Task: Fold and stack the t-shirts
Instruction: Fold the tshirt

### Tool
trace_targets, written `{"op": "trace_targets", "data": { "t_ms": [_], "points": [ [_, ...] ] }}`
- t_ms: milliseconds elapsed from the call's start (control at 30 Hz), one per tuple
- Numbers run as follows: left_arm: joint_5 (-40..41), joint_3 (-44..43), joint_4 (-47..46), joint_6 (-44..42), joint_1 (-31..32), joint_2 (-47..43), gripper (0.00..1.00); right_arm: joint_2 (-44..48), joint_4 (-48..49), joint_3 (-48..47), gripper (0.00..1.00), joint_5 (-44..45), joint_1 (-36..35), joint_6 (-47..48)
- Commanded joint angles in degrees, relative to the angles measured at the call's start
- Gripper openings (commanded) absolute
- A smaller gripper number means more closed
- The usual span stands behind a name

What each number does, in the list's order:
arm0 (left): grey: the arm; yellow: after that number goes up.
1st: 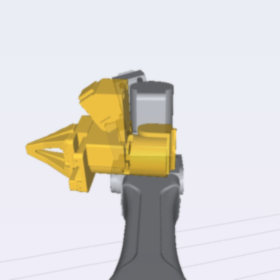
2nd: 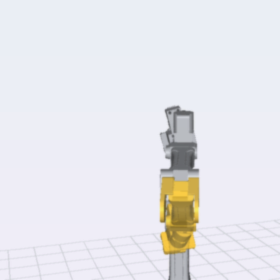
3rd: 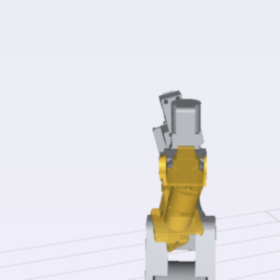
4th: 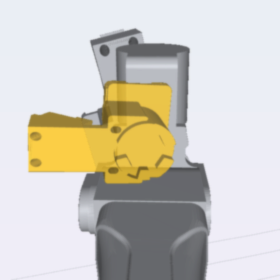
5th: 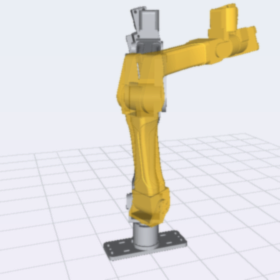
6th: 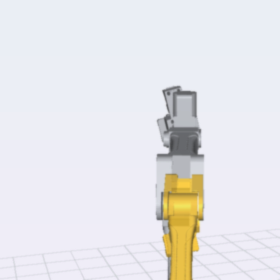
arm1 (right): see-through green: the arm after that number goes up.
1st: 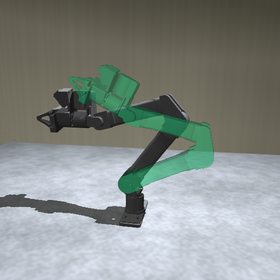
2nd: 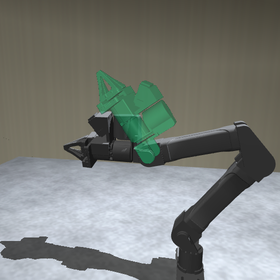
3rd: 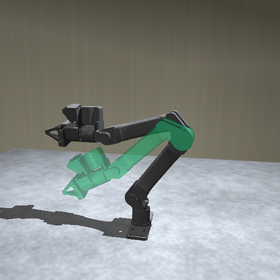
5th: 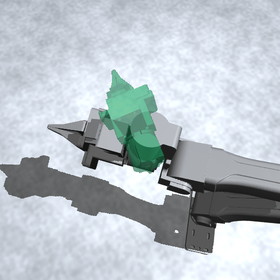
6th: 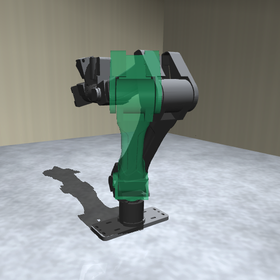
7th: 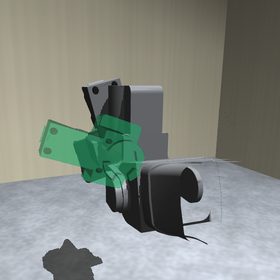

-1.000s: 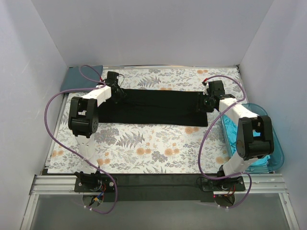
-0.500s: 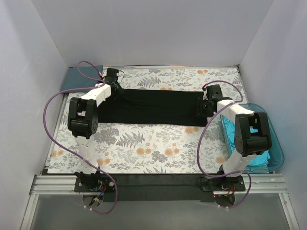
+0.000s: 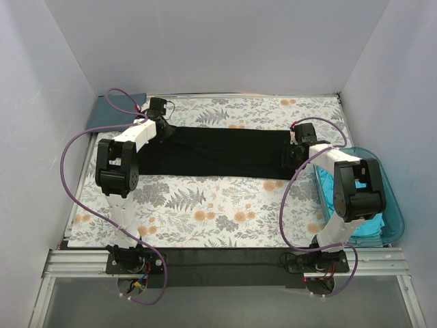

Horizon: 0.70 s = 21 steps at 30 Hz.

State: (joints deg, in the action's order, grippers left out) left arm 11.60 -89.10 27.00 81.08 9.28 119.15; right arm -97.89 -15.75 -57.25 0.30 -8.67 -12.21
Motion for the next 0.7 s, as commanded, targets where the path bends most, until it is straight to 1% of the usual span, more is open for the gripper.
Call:
{"op": "trace_targets", "data": {
  "t_ms": [0, 200, 233, 300, 333, 400, 467, 500, 567, 600, 633, 667],
  "points": [
    [2.6, -1.0, 0.3, 0.7, -0.9, -3.3, 0.0, -0.3, 0.6, 1.4, 0.43, 2.7, 1.4, -0.9],
    [0.8, -0.3, 0.5, 1.1, -0.9, -2.3, 0.0, 0.6, 0.5, 0.8, 0.43, 2.3, 1.6, -0.5],
    [0.4, -0.4, 0.6, 1.0, -0.9, -2.2, 0.03, 0.9, 0.5, 0.5, 0.43, 1.1, 1.5, 0.3],
    [-0.3, -0.5, 0.5, 0.9, -0.9, -2.6, 0.1, 1.7, 0.5, -0.3, 0.43, 0.5, 1.4, 2.3],
    [-0.4, -0.6, 0.4, 0.8, -0.9, -2.9, 0.2, 2.0, 0.5, -1.3, 0.43, 0.2, 1.3, 2.7],
    [-0.3, -0.8, 0.3, 0.6, -0.9, -4.3, 0.29, 3.1, 0.5, -2.2, 0.43, 0.1, 1.1, 3.0],
    [0.2, -1.2, 0.3, -0.4, -0.9, -5.6, 0.43, 3.7, 0.5, -3.2, 0.43, -2.2, 1.1, 2.9],
    [0.9, -1.3, 0.5, -0.9, -0.9, -6.3, 0.46, 4.2, 0.5, -3.5, 0.43, -2.9, 1.0, 2.6],
    [2.0, -0.5, 1.0, -1.9, -1.0, -9.1, 0.6, 4.6, 0.5, -3.7, 0.43, -3.7, 0.7, 1.9],
    [2.6, 0.2, 1.5, -2.1, -1.3, -10.2, 0.62, 5.2, 0.5, -3.6, 0.43, -4.2, 0.7, 1.7],
    [3.7, 1.2, 1.6, -2.2, -1.5, -12.8, 0.66, 5.4, 0.3, -3.3, 0.43, -5.1, 0.8, 1.1],
    [4.1, 4.3, 1.6, -2.3, -1.9, -14.1, 0.67, 5.7, 0.3, -2.6, 0.43, -5.5, 0.7, 0.9]
  ]
}}
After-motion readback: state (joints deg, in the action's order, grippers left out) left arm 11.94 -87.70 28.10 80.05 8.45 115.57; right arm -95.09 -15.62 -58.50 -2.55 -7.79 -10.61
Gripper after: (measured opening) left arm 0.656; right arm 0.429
